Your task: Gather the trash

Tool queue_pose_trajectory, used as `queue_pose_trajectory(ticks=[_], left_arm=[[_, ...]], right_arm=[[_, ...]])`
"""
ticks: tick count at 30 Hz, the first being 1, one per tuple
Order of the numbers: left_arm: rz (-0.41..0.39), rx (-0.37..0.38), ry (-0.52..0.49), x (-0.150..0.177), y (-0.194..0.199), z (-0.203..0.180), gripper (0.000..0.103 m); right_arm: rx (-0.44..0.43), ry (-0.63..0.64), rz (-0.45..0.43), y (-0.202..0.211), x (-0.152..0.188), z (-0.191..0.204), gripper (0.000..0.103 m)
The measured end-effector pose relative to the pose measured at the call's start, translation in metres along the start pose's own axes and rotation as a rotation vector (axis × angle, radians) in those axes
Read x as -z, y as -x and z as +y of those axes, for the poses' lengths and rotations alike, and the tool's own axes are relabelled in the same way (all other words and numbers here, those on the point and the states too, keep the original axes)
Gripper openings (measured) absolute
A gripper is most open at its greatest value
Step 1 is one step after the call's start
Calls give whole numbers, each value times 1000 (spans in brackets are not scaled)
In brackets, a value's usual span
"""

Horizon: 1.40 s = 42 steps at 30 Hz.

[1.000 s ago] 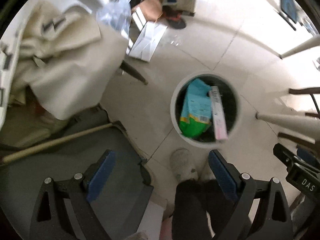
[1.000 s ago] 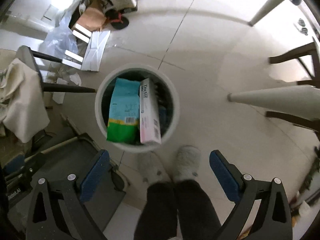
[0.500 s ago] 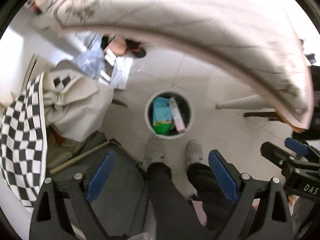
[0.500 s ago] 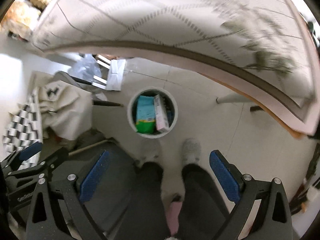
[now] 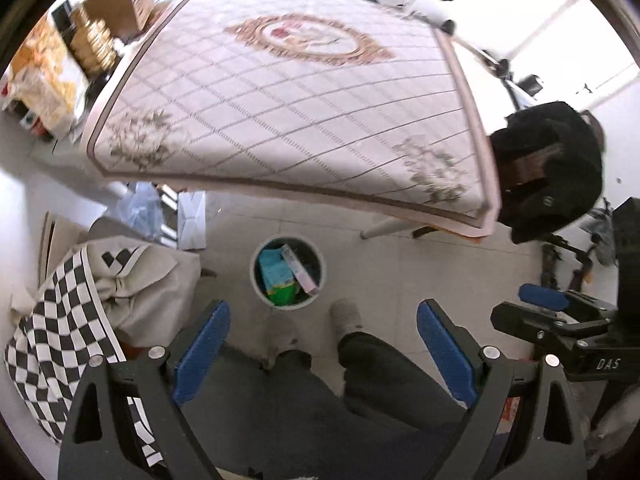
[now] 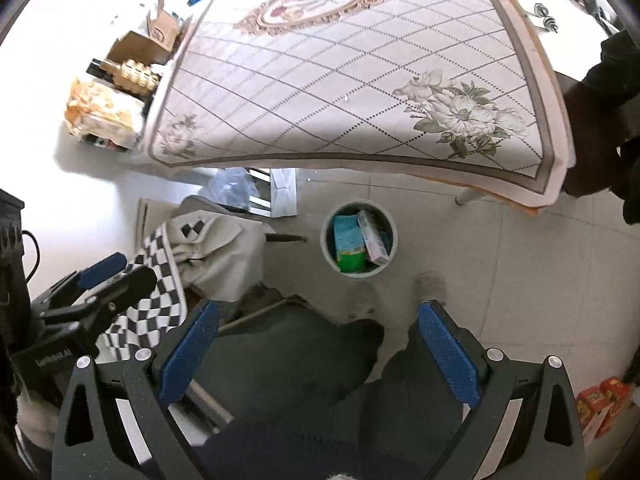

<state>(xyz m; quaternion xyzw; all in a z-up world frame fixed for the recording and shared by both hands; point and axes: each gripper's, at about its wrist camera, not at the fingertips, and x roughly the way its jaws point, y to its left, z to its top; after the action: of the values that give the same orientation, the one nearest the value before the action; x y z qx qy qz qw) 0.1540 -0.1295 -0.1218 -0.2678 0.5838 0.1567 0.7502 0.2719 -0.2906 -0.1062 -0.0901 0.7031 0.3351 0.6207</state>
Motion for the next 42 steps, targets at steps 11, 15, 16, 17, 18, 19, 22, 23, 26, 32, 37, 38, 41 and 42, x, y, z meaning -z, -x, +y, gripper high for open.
queue_pose_trajectory(ticks=[11,15,16,17,18,19,22,23,26,32,37,38,41,42], left_arm=[[-15,96,-47,9,62,-13,95],[-13,122,-33,14,73,-18,95],[-15,124,-29,14,73,-20,95],[-18,129,-29,16,75,-23,95],[-19,130,-28,17,76,-25,96],[-21,134,-30,18,77,-27,96],[-29,149,-28,22,79,-31,96],[-32,156,-27,24,79,-32,99],[-40,161,-22,27,80,-34,103],[-47,160,-19,29,83,-36,103],[-46,158,-26,31,83,-39,103],[-44,156,-32,32,84,-40,103],[-42,160,-43,34,84,-43,103],[-43,160,-45,34,85,-44,103]], right_arm=[[-90,-53,-52,63,34,18,103],[-102,-52,-41,70,40,16,103],[-104,-51,-40,71,42,14,103],[-107,-47,-38,73,44,13,103],[-108,-48,-40,75,46,12,103],[-109,-44,-44,77,48,12,103],[-111,-37,-46,80,51,10,103],[-114,-34,-46,81,52,9,103],[-116,-27,-46,83,56,9,103],[-120,-32,-48,83,58,10,103],[-126,-36,-47,85,59,8,103],[-128,-37,-47,86,60,7,103],[-129,-37,-46,88,60,5,103],[-130,-38,-47,89,61,5,103]])
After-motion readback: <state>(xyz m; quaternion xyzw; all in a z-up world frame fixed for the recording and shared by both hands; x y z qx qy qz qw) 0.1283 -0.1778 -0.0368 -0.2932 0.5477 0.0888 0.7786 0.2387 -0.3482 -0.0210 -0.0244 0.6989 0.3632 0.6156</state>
